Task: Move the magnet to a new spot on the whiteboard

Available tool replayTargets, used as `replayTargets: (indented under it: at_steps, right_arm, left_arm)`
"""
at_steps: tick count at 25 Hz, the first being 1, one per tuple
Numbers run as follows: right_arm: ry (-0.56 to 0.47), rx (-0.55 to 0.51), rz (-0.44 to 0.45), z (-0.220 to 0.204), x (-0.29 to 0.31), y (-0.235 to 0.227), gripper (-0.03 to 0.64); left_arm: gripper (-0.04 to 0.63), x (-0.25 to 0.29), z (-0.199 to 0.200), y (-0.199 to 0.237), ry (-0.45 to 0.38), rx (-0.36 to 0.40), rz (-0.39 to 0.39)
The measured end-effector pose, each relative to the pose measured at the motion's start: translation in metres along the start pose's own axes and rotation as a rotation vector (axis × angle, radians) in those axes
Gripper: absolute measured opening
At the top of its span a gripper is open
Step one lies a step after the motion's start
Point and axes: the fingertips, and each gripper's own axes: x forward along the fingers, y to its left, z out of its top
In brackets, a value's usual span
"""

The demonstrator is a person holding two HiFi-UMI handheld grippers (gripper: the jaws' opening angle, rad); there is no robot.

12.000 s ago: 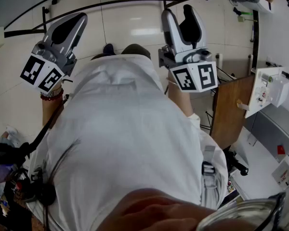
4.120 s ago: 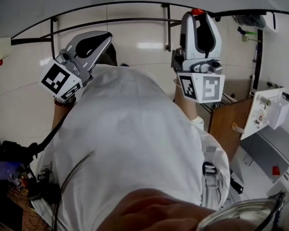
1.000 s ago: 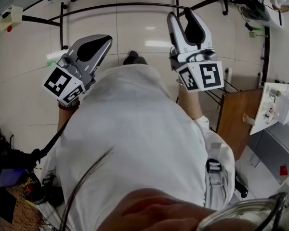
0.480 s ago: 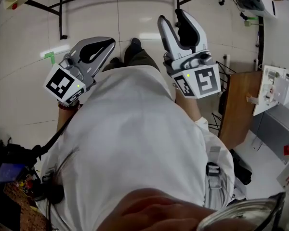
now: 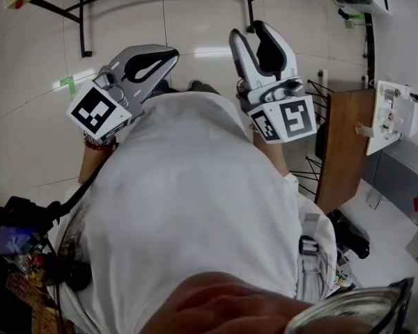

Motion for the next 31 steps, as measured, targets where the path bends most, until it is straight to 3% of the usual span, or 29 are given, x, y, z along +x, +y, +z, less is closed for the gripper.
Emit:
replayTargets:
  at_steps: [4,9,15,19,25,31]
  right_arm:
    - [-0.037,-0.028,0.065,0.017,0.010,0.001,0.163]
    - [-0.073,-0.032,0.124,0.007,-0.003,-0.021,0.163]
    - [-0.047,0.042,0.168,-0.006,-0.029,-0.033,0.161]
    - [-0.077,0.036,0.163,0.007,-0.038,-0.050,0.160]
    - [-0.072,0.025,0.110,0.009,-0.044,-0.081,0.160]
    - [-0.086,0.028,0.118,0.006,-0.047,-0.095,0.159]
  left_arm:
    - [0.000,0.010,0.004,0.002,-0.003,0.004,0.025]
    - [0.000,0.047,-0.003,-0.012,0.004,0.007,0.034]
    - [0.000,0.064,-0.002,-0.053,0.039,0.007,0.047]
    - [0.000,0.080,0.008,-0.052,0.036,0.056,0.043]
    - [0.000,0.090,0.010,-0.056,0.053,0.048,0.027]
    - [0.000,0.096,0.003,-0.053,0.058,0.015,0.098]
